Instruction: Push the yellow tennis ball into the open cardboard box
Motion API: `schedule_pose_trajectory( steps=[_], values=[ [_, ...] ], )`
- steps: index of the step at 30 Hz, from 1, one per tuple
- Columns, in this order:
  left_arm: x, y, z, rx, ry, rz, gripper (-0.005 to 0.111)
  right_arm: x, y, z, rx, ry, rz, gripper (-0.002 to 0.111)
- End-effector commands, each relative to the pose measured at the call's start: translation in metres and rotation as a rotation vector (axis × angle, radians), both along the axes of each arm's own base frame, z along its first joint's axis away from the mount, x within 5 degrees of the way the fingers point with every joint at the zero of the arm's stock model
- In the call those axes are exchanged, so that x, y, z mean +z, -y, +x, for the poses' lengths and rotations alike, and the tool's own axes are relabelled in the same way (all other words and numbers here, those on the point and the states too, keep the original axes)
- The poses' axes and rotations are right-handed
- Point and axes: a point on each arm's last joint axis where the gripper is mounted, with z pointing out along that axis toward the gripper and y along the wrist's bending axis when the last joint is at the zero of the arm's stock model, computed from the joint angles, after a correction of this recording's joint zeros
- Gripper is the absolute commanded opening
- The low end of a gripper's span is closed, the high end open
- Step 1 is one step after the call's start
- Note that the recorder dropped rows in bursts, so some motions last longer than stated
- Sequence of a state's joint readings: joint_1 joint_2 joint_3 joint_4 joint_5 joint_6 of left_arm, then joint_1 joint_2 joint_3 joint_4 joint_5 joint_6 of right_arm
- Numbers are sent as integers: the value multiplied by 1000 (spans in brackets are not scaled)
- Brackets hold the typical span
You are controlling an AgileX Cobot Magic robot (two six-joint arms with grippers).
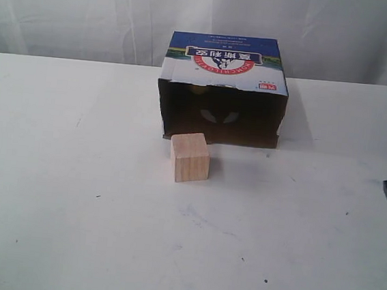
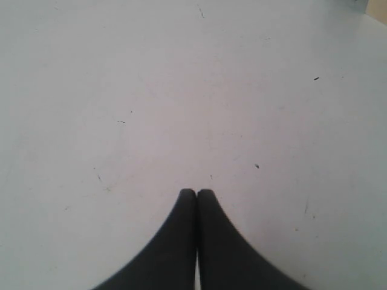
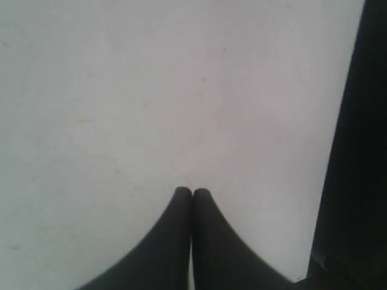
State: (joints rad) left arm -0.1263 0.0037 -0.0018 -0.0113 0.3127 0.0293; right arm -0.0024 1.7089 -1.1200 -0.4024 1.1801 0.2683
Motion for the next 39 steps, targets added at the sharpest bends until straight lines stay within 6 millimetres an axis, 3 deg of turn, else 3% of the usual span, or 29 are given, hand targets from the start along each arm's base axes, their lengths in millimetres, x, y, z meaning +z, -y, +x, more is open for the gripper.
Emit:
schedule_pose_trajectory(
  steps=[1,6,12,18,23,29,39],
  values=[
    [-3,1,-1,-10,-27,-10,0,25,3,-36,-58,169,-7,0],
    [-3,1,-1,-10,-27,-10,0,68,-5,-80,3,644,77,0],
    [-3,1,-1,-10,-27,-10,0,121,-15,-151,165,1191,110,0],
    [-3,1,-1,-10,-27,-10,0,139,-15,-221,179,1448,91,0],
    [-3,1,-1,-10,-27,-10,0,132,-14,-266,211,1577,29,0],
    [-3,1,-1,-10,-27,-10,0,109,-15,-289,147,1654,95,0],
    [-3,1,-1,-10,-27,-10,0,107,-14,-295,206,1638,16,0]
  ],
)
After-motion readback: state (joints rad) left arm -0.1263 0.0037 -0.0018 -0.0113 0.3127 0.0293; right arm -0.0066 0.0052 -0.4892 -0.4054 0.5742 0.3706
